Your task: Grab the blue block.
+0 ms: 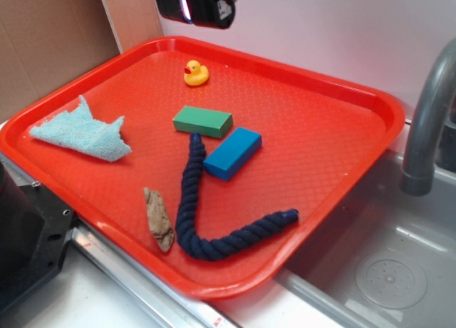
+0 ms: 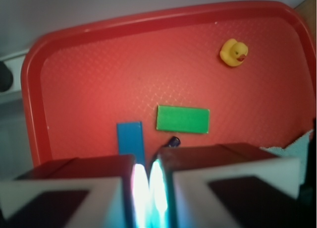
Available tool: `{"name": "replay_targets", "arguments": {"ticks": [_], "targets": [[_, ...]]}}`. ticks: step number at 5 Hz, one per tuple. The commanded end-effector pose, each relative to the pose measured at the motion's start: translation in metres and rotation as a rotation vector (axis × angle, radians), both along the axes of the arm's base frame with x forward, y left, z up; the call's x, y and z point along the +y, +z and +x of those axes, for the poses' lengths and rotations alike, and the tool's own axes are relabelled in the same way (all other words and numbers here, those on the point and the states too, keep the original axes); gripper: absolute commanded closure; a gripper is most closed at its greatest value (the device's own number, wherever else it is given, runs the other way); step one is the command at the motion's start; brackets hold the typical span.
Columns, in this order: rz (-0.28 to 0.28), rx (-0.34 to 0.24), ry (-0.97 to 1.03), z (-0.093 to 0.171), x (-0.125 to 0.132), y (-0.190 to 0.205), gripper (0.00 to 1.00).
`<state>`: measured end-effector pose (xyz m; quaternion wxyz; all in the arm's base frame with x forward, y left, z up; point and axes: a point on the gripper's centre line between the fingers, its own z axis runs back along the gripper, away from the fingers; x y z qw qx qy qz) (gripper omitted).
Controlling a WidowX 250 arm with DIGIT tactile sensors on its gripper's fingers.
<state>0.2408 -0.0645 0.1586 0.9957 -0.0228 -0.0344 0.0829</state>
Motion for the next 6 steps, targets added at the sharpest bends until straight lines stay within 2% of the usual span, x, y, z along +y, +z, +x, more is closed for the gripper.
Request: {"name": "replay_targets", "arguments": {"ticks": [1,2,4,5,6], "targets": [[0.006,-0.068,-0.034,0.003,-0.007,-0.073,0.0],[0.013,-0.059,-0.035,0.001,-0.02,-0.111,0.0],[-0.008,-0.038,-0.087,0.013,-0.041,-0.133,0.0],[-0.011,-0.032,-0.086,0.028,-0.045,-0.132,0.15],[-0.028,-0.012,-0.076,0.034,-0.04,-0.125,1.0]]}}
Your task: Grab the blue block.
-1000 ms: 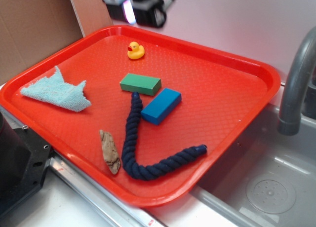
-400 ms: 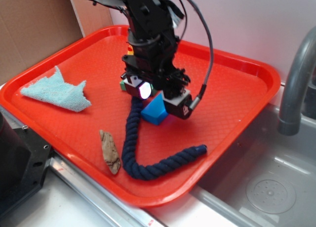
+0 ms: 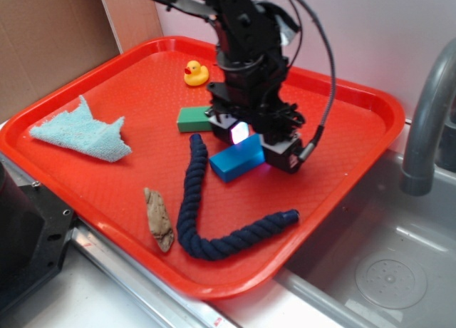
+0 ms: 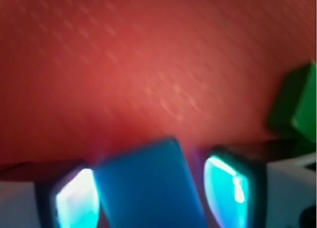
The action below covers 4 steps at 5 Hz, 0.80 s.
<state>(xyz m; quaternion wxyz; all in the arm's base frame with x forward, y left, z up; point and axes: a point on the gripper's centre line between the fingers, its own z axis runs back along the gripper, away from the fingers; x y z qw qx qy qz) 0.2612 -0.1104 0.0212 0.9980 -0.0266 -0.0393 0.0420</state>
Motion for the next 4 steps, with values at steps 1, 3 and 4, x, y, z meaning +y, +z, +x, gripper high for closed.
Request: {"name": "replay_targets", "arguments": {"ticks": [1,3,4], "targets": [[-0.022,0.009,-0.01,0.008,0.018,0.048,1.0],[-0.034,-0.032,0.068,-0.044,0.08,0.148,1.0],[-0.014,-0.051,0.156,-0.069,0.11,0.198,1.0]]}}
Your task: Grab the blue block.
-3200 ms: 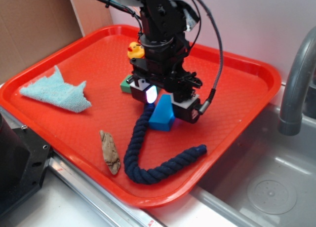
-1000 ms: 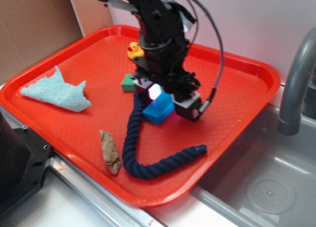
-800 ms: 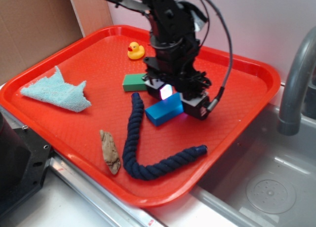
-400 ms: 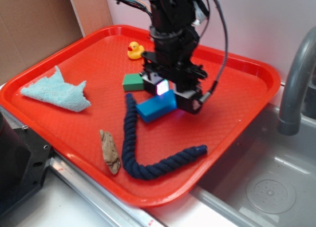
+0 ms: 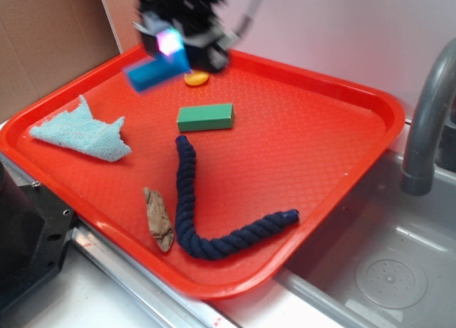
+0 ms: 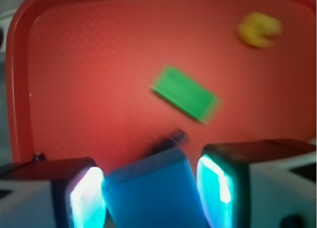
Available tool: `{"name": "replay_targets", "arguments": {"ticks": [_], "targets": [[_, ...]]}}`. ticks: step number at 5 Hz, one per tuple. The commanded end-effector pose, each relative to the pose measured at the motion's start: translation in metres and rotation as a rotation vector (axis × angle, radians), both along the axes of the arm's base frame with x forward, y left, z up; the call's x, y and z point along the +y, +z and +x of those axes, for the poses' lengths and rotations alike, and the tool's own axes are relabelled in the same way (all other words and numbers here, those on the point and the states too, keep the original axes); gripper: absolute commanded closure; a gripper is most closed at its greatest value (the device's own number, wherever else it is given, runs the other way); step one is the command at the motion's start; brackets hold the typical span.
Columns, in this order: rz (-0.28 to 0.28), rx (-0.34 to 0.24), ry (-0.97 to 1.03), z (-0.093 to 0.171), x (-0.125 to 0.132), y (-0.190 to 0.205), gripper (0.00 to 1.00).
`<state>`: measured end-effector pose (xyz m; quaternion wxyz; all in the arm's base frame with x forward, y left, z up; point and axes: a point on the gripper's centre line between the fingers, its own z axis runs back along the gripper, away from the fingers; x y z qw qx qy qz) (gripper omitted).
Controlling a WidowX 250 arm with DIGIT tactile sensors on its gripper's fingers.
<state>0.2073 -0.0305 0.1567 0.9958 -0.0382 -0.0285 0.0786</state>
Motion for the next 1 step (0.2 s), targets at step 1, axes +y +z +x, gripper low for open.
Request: {"name": "replay_targets", "arguments": {"ticks": [1], "targets": [[0.061,-0.106,0.087,-0.019,0.0361,0.0866,1.0]]}}
